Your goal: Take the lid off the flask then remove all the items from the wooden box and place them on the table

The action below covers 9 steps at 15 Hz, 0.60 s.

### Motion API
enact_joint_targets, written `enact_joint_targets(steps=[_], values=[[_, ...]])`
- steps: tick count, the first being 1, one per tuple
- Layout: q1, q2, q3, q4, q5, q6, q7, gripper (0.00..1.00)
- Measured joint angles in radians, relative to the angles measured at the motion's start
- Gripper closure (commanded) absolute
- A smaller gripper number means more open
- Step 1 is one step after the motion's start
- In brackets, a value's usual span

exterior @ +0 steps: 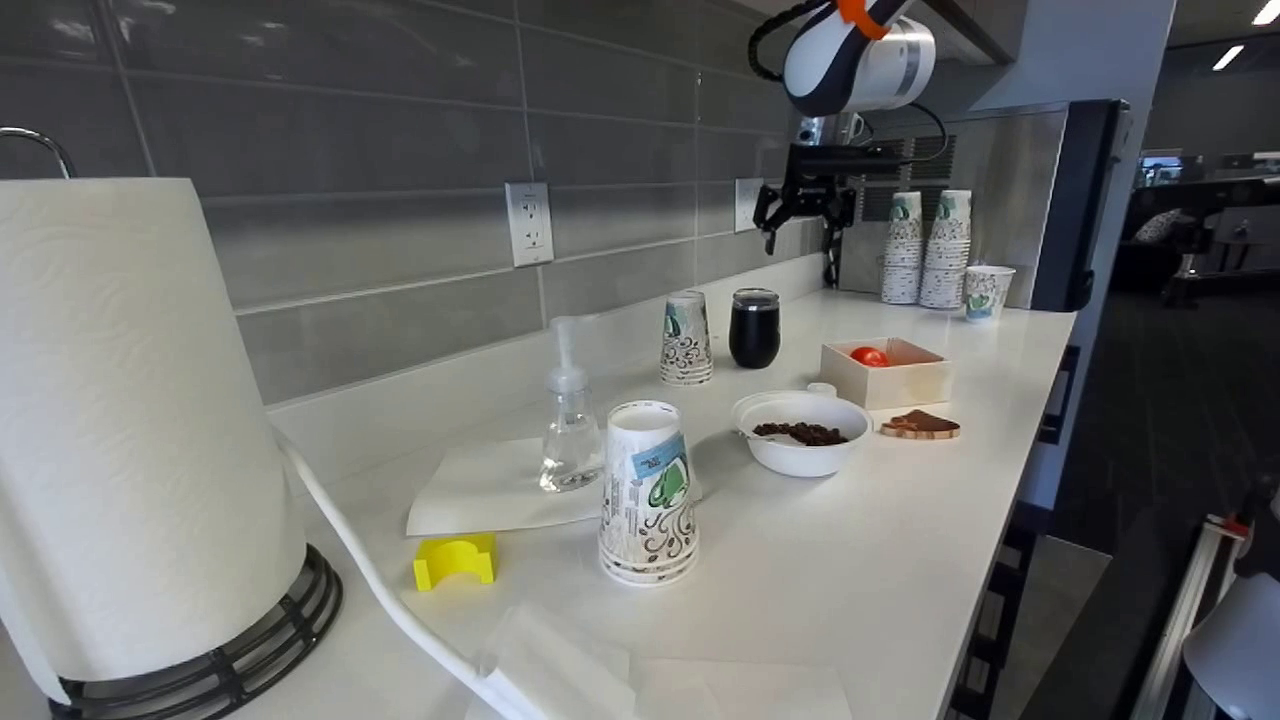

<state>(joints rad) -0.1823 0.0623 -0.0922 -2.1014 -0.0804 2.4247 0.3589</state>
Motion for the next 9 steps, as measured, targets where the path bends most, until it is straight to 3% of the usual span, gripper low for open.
enact_joint_targets(steps=[9], values=[[0.029, 0.244, 0.0, 0.202, 0.116, 0.01, -0.05, 0.0]])
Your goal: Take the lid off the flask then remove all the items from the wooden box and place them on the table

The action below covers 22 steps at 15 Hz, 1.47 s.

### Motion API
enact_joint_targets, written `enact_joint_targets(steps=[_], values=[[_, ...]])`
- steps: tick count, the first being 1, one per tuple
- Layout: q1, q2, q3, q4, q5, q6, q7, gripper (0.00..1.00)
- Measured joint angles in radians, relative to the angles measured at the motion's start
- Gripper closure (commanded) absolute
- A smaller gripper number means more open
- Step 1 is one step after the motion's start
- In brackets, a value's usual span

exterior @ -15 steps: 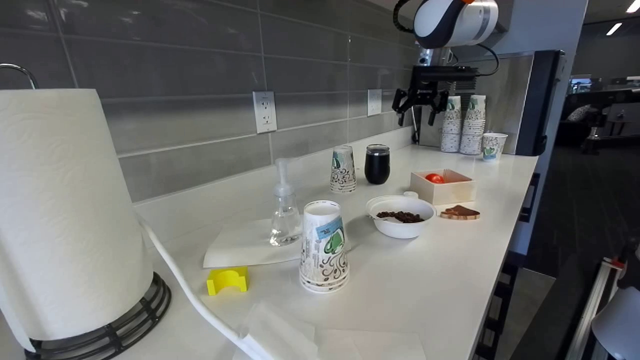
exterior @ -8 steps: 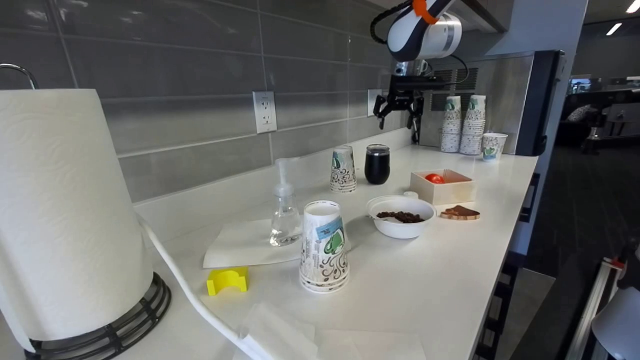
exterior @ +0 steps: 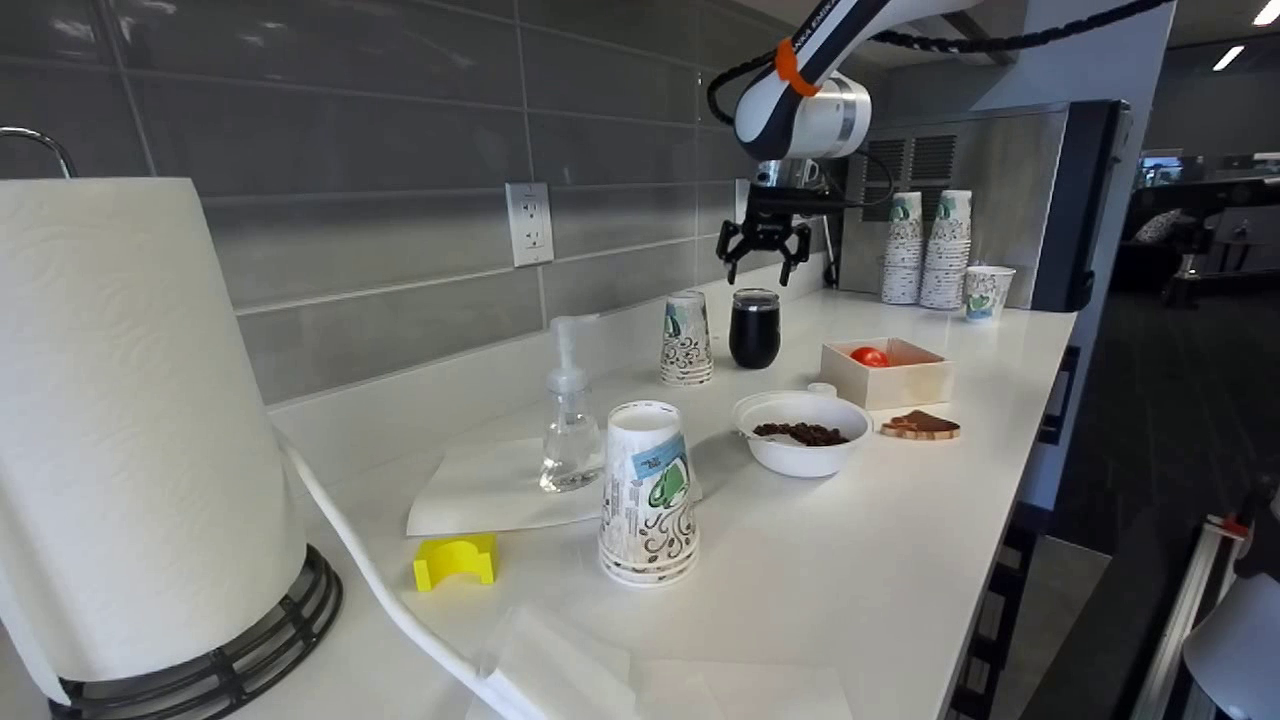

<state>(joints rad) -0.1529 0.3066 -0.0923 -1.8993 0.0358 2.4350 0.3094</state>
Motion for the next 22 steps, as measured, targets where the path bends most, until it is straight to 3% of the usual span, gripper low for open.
enact_joint_targets(steps=[22], values=[[0.0, 0.075, -0.009, 0.029, 0.05, 0.012, -0.023, 0.0]])
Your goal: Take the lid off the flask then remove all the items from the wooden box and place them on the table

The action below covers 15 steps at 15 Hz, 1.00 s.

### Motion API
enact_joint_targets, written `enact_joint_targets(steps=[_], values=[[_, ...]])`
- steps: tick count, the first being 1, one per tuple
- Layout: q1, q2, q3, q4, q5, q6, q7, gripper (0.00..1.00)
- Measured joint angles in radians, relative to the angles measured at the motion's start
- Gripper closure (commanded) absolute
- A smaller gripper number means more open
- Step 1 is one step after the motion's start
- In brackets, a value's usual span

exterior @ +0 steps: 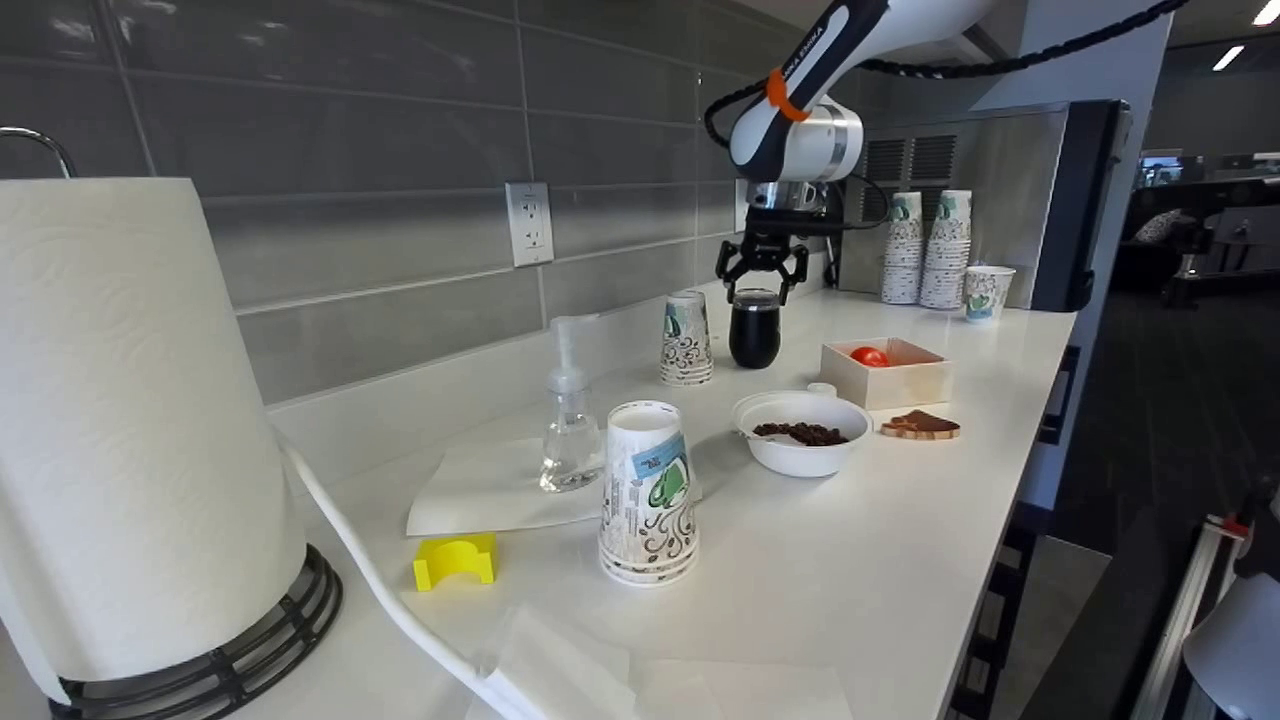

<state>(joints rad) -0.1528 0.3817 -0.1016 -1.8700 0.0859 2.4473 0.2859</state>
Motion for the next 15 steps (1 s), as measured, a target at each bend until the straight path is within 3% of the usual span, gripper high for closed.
enact_joint_targets(steps=[3, 4, 5, 7, 15], values=[[0.0, 0.011, -0.002, 0.013, 0.0, 0.0, 0.0, 0.0], [0.0, 0.013, -0.003, 0.016, 0.0, 0.0, 0.0, 0.17], [0.0, 0.014, -0.004, 0.018, 0.0, 0.0, 0.0, 0.26], [0.0, 0.016, -0.005, 0.022, 0.0, 0.0, 0.0, 0.37], [0.0, 0.016, -0.006, 0.026, 0.0, 0.001, 0.0, 0.37]])
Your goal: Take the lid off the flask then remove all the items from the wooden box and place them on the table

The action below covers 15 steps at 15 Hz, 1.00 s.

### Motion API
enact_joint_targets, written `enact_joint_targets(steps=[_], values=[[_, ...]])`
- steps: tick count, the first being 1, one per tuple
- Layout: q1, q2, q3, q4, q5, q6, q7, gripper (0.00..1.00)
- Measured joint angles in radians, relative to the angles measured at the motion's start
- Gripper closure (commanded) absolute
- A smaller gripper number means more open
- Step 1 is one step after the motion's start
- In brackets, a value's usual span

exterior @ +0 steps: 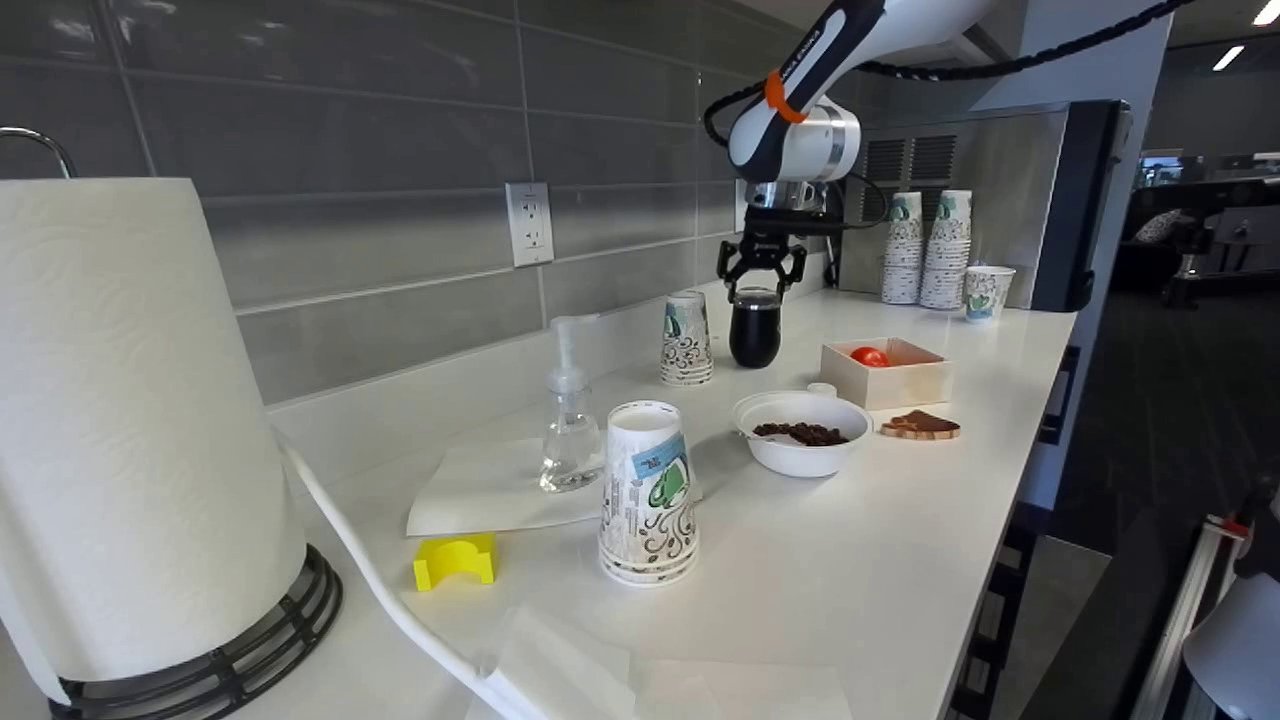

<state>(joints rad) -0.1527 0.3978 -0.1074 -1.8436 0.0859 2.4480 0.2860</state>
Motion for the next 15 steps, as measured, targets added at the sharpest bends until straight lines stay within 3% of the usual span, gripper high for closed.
enact_joint_targets(steps=[15], values=[[0.011, -0.02, -0.008, 0.001, 0.0, -0.054, 0.003, 0.37]])
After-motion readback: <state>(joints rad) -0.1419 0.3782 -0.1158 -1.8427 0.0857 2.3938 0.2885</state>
